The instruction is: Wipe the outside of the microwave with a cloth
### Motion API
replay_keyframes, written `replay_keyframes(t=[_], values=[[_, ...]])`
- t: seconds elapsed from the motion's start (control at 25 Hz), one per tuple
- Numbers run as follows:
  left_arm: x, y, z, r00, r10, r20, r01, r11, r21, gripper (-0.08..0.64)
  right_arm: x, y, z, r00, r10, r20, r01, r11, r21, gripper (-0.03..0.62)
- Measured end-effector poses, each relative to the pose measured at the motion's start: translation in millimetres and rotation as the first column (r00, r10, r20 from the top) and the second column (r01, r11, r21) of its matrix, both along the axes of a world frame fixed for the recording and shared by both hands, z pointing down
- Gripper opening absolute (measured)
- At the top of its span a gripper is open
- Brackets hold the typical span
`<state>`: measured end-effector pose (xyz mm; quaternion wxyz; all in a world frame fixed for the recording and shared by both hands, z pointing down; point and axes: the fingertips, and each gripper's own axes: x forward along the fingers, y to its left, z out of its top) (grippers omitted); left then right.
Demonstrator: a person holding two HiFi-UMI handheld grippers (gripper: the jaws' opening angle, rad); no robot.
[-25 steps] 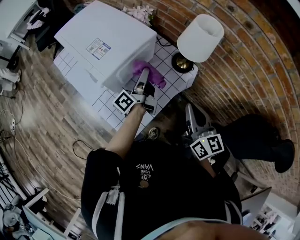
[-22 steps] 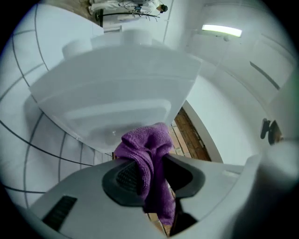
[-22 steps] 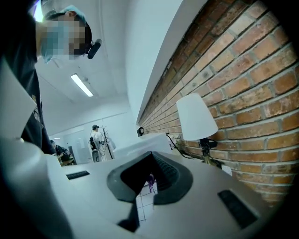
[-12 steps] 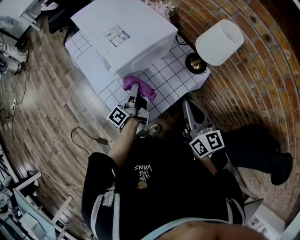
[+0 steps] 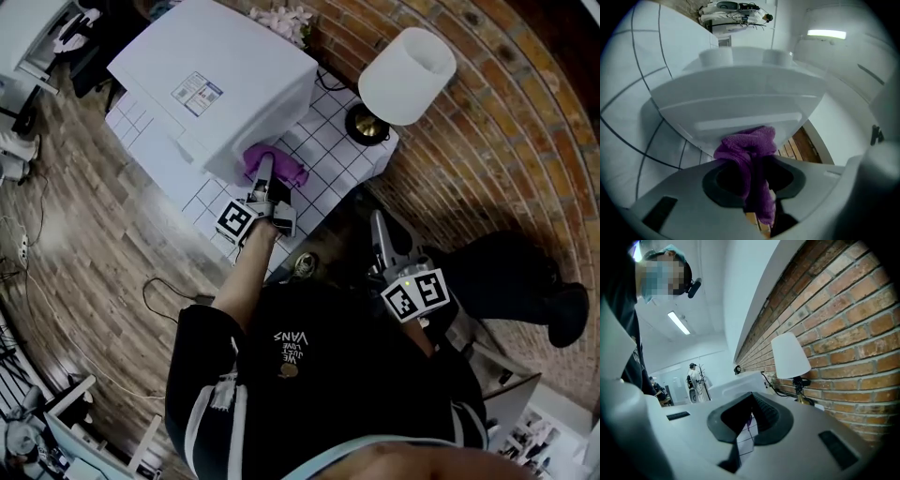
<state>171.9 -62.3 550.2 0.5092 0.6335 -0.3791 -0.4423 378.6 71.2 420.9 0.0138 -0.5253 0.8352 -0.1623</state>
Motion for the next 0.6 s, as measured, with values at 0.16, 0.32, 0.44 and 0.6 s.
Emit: replay_keyframes(t=[0.16, 0.32, 0.44, 0.6], values=[[39.0, -36.5, 2.6, 0.998, 0.053, 0.017, -0.053, 0.999, 0.003, 0.132, 25.8, 4.8, 3.3, 0.997, 0.076, -0.009, -0.077, 0.997, -0.013, -0.003], [69.2, -68.7, 1.0, 0.998, 0.062, 0.026, -0.062, 0.998, 0.006, 0.132, 48.8, 6.4, 5.9, 0.992, 0.123, -0.014, -0.123, 0.992, -0.03, -0.003], [92.4, -89.8, -2.0, 0.997, 0.075, 0.003, -0.075, 0.997, 0.011, 0.132, 63.4, 7.4, 6.6, 0.987, 0.158, -0.022, -0.159, 0.987, -0.037, -0.003], [106.3, -110.8, 1.4, 0.999, 0.045, -0.007, -0.045, 0.999, 0.003, 0.133, 74.9, 3.8, 7.1, 0.984, 0.176, -0.026, -0.177, 0.983, -0.04, -0.003]])
